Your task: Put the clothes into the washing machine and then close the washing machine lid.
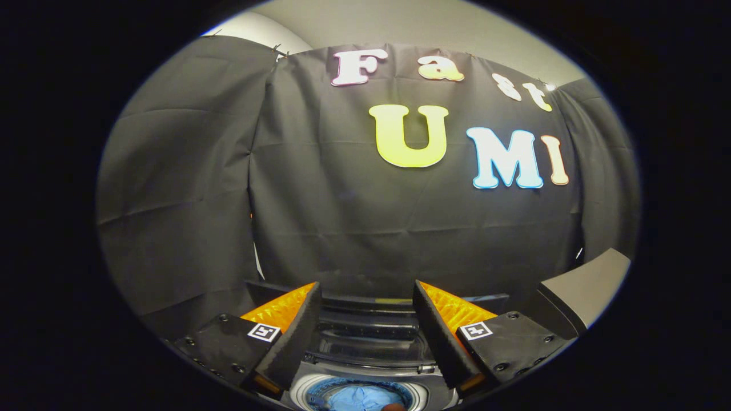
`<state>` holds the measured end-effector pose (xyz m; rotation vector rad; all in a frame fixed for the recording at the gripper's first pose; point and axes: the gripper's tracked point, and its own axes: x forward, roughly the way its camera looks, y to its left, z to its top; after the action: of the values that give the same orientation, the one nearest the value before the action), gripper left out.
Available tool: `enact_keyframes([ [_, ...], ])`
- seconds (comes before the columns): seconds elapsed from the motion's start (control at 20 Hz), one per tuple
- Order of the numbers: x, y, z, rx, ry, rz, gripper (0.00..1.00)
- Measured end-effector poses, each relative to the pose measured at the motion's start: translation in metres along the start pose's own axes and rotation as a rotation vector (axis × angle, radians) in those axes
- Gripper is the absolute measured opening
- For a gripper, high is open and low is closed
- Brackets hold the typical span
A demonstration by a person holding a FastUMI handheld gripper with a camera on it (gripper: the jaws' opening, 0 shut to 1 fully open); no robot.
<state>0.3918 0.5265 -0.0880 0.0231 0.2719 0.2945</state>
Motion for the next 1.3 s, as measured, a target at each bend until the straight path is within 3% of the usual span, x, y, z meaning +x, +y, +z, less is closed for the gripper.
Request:
enact_keyframes([
  [0.45, 0.058, -0.009, 0.002, 0.020, 0.047, -0.045, 0.98],
  [0.7, 0.071, -0.013, -0.020, 0.044, 0.116, -0.074, 0.98],
  [1.3, 0.026, -0.008, -0.028, 0.022, 0.000, -0.088, 0.99],
])
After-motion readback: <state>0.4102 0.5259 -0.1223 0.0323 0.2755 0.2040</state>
